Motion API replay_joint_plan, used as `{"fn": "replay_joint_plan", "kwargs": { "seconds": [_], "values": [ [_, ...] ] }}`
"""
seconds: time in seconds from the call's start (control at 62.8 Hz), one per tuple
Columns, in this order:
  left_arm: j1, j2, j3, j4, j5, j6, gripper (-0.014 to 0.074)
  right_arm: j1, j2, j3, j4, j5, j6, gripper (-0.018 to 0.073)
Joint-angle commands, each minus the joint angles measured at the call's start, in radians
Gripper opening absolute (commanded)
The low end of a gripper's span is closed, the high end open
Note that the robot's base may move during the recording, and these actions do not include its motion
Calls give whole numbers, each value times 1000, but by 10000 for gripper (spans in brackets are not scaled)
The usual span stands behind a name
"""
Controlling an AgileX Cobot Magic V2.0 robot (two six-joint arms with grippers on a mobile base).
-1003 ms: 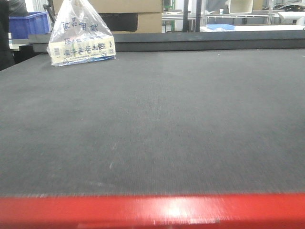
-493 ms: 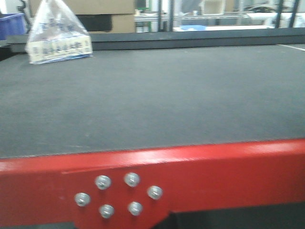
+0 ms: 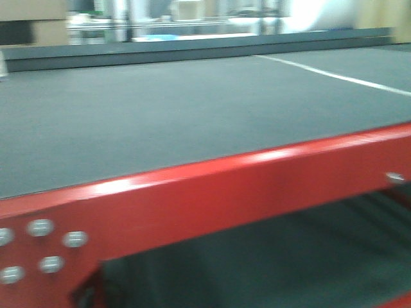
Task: Place cylindrical capacitor in blue bin on shelf
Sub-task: 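Drive the base away from the table toward the shelf of blue bins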
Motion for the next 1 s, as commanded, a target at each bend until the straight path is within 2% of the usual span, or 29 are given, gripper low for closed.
{"fn": "replay_joint_plan", "kwargs": {
  "seconds": [0.0,0.987],
  "values": [
    [2,-4,-2,-4,-20,1,-111,1,-3,-2,-9,-31,-3,-162],
    [2,-4,-2,-4,-20,1,-111,1,-3,-2,-9,-31,-3,-162]
  ]
}}
